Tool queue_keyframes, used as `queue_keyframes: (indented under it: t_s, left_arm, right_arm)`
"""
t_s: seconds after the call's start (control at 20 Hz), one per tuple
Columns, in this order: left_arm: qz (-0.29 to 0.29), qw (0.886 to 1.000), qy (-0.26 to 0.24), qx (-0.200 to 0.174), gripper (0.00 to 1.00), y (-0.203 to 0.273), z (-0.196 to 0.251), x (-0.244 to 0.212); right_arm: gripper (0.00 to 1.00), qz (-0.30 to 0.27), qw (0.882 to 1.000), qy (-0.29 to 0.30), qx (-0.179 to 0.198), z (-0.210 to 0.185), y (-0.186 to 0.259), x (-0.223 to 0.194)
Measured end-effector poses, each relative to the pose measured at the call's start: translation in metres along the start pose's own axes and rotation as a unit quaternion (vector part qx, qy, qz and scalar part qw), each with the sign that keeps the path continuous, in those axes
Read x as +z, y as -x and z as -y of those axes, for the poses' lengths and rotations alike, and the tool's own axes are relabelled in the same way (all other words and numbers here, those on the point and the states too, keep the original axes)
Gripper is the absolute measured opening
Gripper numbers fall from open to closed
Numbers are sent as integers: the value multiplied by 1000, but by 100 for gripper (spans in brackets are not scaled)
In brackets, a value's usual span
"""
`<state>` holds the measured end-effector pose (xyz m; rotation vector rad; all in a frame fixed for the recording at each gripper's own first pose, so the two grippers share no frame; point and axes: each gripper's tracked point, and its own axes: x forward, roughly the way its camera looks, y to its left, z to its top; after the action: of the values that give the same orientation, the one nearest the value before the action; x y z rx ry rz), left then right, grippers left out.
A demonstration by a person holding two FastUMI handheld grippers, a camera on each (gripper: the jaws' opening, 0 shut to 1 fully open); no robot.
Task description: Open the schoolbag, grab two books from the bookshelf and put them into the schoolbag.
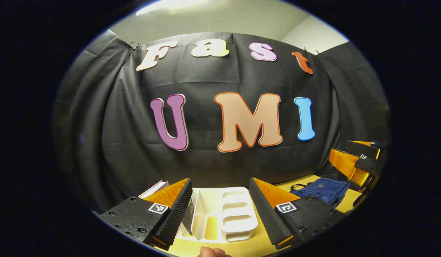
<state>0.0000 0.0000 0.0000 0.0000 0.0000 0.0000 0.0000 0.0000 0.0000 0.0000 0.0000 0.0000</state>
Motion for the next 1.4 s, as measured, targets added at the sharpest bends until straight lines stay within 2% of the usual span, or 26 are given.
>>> queue_keyframes:
  t_s: [0.05,0.1,0.15,0.2,0.3,0.35,0.45,0.55,0.65,1.05,1.25,1.4]
  left_arm:
    - [-7,1000,2,2,95,-1,1,-4]
    - [-11,1000,4,1,93,0,0,-6]
    - [-11,1000,7,1,93,1,-2,-7]
    - [-12,1000,6,1,94,0,-2,-6]
    - [-9,1000,4,0,97,0,0,-5]
    - [-8,1000,5,-2,93,0,2,-5]
    - [-11,1000,5,-3,93,-2,5,-6]
    - [-13,1000,5,-5,97,-3,8,-7]
    - [-12,1000,4,-6,93,-4,12,-7]
    - [-16,1000,3,-8,94,-7,19,-8]
    - [-21,1000,0,-9,94,-8,18,-11]
    - [-22,1000,-3,-7,93,-10,15,-11]
  right_arm:
    - [93,-1,1000,1,-2,0,1,0]
    - [92,0,1000,3,-4,1,1,2]
    - [92,0,1000,5,-6,2,2,2]
    - [100,-1,1000,7,-7,3,1,3]
    - [100,-1,1000,10,-9,5,-1,5]
    - [100,-2,1000,11,-9,8,-1,4]
    - [99,-1,1000,13,-9,9,-4,6]
    - [93,-2,1000,17,-8,14,-4,5]
    - [100,-3,1000,21,-8,16,-3,6]
    - [99,-7,999,40,-5,25,-2,5]
    - [100,-2,997,81,8,29,-8,7]
    - [96,-9,991,131,34,33,-15,1]
